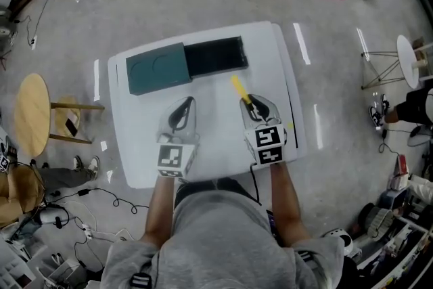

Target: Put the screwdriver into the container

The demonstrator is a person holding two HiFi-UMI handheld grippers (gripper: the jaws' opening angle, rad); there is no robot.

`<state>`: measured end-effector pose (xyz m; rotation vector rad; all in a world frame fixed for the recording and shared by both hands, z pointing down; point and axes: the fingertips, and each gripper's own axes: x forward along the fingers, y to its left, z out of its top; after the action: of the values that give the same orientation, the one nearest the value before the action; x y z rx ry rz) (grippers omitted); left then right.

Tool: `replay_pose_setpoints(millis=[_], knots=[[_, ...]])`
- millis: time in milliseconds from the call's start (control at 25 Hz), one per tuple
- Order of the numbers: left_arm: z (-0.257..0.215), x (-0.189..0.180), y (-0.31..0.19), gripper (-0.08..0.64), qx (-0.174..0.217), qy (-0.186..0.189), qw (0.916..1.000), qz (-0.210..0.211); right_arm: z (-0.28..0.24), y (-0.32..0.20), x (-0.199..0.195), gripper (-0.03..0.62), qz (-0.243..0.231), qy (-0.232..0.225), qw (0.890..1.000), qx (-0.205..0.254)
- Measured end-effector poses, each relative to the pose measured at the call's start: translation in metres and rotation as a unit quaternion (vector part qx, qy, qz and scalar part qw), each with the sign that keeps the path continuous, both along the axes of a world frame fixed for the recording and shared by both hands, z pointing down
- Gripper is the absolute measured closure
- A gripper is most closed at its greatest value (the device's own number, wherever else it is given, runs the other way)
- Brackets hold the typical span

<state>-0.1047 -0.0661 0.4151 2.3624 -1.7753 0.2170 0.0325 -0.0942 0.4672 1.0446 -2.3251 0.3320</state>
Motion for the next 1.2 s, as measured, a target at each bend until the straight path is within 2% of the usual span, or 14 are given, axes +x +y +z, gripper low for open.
replay_pose_setpoints(millis=[560, 1200], knots=[[0.006, -0.051, -0.034, 0.549, 0.001, 0.001, 0.9994, -0.034, 0.006, -0.054, -0.064, 0.512, -0.058, 0.021, 0.998, 0.013], [0.05, -0.084, -0.074, 0.548, -0.044, 0.012, 0.997, -0.062, 0.058, -0.107, -0.115, 0.514, -0.105, 0.031, 0.993, -0.043]])
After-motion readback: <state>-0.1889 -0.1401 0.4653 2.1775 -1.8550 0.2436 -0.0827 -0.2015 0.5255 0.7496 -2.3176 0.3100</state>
